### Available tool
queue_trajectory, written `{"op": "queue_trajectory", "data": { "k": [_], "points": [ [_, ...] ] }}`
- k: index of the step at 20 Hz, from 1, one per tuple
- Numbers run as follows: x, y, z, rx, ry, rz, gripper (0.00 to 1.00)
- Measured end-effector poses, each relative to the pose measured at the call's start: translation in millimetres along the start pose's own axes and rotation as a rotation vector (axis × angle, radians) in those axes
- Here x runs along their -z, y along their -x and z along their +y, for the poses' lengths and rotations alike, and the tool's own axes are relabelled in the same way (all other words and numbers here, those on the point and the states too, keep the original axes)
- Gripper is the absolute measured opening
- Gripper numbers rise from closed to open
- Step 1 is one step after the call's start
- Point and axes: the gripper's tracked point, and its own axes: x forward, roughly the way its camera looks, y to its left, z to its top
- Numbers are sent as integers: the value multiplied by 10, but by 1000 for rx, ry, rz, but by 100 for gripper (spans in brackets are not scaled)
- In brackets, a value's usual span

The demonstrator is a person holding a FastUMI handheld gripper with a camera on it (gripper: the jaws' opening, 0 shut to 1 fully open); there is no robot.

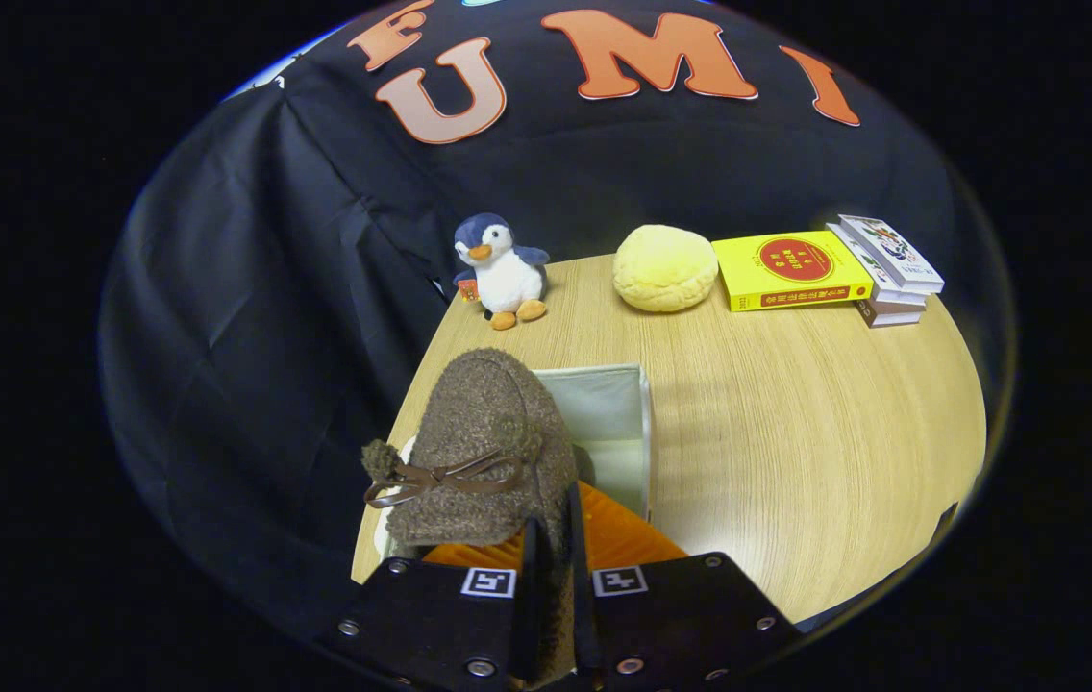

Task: Open the storage box then place both shoes into the box .Put the left shoe in first, then the right shoe, with the right side of both shoes facing outward in a uniform manner.

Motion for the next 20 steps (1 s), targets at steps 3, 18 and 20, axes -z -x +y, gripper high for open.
{"op": "queue_trajectory", "data": {
  "k": [3,18,20],
  "points": [
    [59,16,-8,0,12,4,34],
    [-1068,1153,-696,-9,170,-463,86],
    [-1223,1331,-932,27,199,-533,91]
  ]
}}
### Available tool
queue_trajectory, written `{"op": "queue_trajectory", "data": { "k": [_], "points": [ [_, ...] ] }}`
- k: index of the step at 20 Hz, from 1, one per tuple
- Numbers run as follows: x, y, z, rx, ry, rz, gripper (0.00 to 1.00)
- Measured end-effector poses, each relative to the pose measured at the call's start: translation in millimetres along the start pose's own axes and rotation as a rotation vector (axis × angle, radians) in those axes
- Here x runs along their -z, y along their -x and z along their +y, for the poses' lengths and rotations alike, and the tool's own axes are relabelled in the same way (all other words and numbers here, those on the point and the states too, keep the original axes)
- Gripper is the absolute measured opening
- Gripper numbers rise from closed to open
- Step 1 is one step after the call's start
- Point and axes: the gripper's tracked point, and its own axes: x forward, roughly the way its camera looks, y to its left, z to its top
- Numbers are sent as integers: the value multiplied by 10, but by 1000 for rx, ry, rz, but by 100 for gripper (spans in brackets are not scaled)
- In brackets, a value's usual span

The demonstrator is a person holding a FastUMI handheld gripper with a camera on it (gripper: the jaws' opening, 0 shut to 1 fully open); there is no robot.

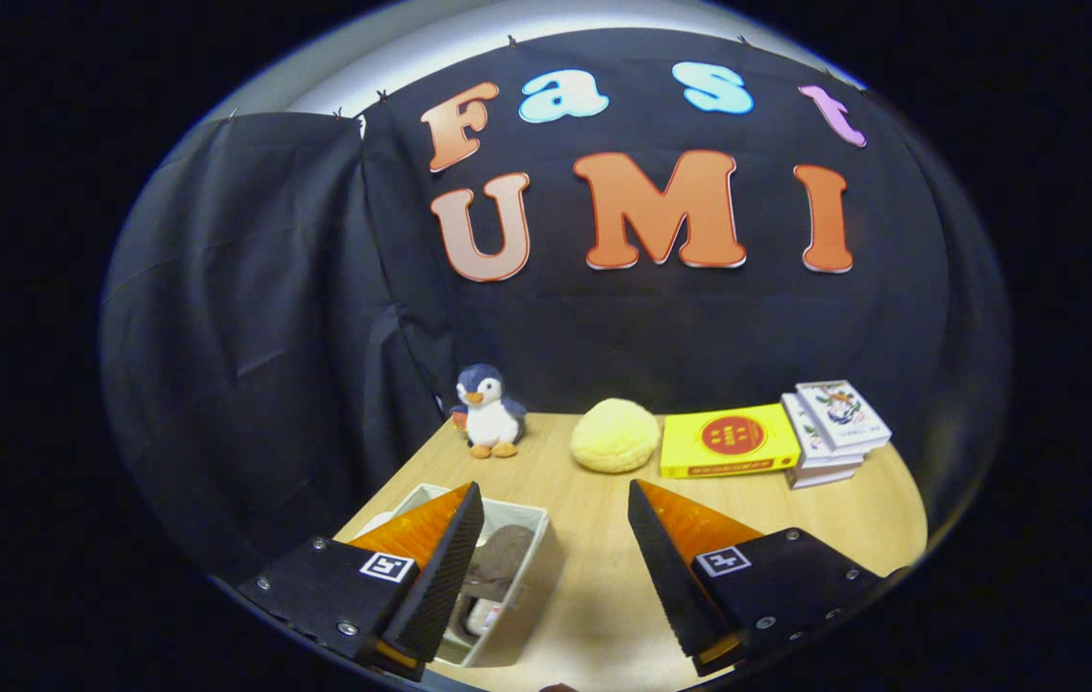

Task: Open the storage box then place both shoes into the box .Put the left shoe in first, then the right shoe, with the right side of both shoes facing outward in a uniform manner.

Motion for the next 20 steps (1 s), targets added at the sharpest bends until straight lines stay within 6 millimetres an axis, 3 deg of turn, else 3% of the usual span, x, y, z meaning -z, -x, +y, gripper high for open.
{"op": "queue_trajectory", "data": {
  "k": [6,10,15,20],
  "points": [
    [-644,327,-697,63,51,-204,96],
    [-1110,639,-1013,90,103,-353,96],
    [-1463,970,-1190,101,141,-477,96],
    [-1655,1126,-1158,74,141,-547,96]
  ]
}}
